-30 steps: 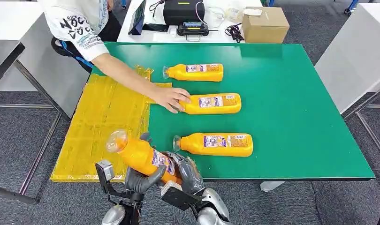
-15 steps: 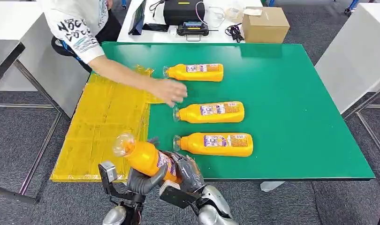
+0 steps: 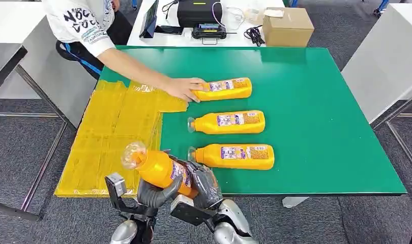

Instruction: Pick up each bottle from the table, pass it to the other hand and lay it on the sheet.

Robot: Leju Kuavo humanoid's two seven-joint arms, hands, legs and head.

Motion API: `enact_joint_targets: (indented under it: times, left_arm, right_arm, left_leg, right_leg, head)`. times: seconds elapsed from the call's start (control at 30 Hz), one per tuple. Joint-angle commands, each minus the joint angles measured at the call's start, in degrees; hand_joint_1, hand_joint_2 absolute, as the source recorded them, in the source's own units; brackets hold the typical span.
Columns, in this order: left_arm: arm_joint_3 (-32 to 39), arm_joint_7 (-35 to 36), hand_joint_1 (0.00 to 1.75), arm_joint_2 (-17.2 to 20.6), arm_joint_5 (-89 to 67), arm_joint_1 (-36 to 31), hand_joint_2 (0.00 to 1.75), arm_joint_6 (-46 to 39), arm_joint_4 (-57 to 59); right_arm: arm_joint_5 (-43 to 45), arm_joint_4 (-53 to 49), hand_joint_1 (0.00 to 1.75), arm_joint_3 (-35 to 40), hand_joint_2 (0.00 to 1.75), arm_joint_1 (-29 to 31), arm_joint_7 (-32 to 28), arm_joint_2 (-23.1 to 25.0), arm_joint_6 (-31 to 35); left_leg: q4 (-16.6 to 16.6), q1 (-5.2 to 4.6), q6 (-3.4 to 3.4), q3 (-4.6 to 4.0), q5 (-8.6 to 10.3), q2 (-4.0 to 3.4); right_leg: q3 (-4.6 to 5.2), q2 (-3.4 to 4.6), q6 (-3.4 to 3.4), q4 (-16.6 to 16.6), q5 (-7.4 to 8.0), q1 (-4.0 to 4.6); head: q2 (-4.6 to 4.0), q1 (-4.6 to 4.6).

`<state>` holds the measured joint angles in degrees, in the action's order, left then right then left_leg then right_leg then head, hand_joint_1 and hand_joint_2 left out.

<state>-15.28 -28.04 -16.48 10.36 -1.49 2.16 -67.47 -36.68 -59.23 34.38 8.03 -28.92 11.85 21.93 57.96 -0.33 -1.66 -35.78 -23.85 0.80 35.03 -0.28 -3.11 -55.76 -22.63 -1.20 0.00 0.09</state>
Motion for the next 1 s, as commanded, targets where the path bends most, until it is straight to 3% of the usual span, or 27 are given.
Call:
enact_joint_targets:
  times: [0.03, 0.3, 0.57, 0.7, 0.8, 0.9, 1.0]
  left_arm:
    - [-0.8, -0.4, 1.75, 0.2, -0.1, -0.2, 1.75, -2.0, -1.9]
    - [-0.8, -0.4, 1.75, 0.2, -0.1, -0.2, 1.75, -2.0, -1.9]
    - [2.5, -3.7, 1.75, 0.1, -5.8, -2.3, 1.75, -12.5, -5.4]
    - [4.4, -5.2, 1.75, -0.2, -7.6, -4.1, 1.75, -17.4, -3.8]
    - [4.3, -9.3, 1.75, 1.8, -20.9, -7.4, 1.75, -29.0, -1.8]
    - [5.2, -7.0, 1.75, 4.5, -39.5, -13.0, 1.75, -40.1, 4.8]
    - [10.3, -6.9, 1.75, 4.9, -44.9, -18.0, 1.75, -41.7, 12.1]
  right_arm:
    - [0.1, -1.5, 0.0, -0.4, 0.0, 1.5, 1.4, 0.5, 3.3]
    - [0.1, -1.5, 0.0, -0.4, 0.0, 1.4, 1.4, 0.4, 3.3]
    - [4.0, -19.5, 0.0, -1.1, 0.0, -4.7, -1.5, -0.2, 8.4]
    - [4.0, -22.3, 0.0, 0.0, 0.0, -5.4, -1.7, -1.0, 10.6]
    - [5.4, -23.2, 0.0, 0.4, 0.0, -4.9, -2.0, -1.6, 9.9]
    - [6.9, -24.1, 0.0, 0.2, 0.0, -3.8, -2.6, -1.3, 7.7]
    - [8.8, -26.5, 0.0, -0.6, 0.0, -3.6, -4.0, -0.6, 6.9]
  left_leg:
    - [0.0, 0.05, 0.08, 0.13, -0.08, -0.07]
    - [0.0, 0.05, 0.08, 0.18, -0.07, -0.06]
    - [0.0, 0.03, 0.06, 0.04, -0.05, 0.03]
    - [0.0, 0.11, 0.14, 0.34, -0.21, -0.14]
    - [0.0, 0.07, 0.09, 0.11, -0.04, 0.07]
    - [0.0, 0.12, 0.13, 0.25, -0.09, -0.08]
    - [0.0, 0.12, 0.17, 0.37, -0.07, -0.05]
  right_leg:
    - [-0.12, 0.04, 0.1, 0.0, -0.06, 0.06]
    - [-0.18, 0.03, 0.1, 0.0, -0.05, 0.05]
    - [-0.06, -0.05, 0.09, 0.0, -0.06, 0.04]
    - [-0.34, 0.11, 0.19, 0.0, -0.15, 0.12]
    - [-0.16, -0.11, 0.11, 0.0, -0.07, 0.08]
    - [-0.26, 0.02, 0.18, 0.0, -0.07, 0.13]
    - [-0.37, 0.01, 0.22, 0.0, -0.07, 0.14]
  head:
    - [0.0, 0.0]
    - [0.0, 0.0]
    - [0.0, 0.04]
    - [0.0, -0.02]
    - [0.0, 0.02]
    - [0.0, 0.0]
    - [0.0, 0.0]
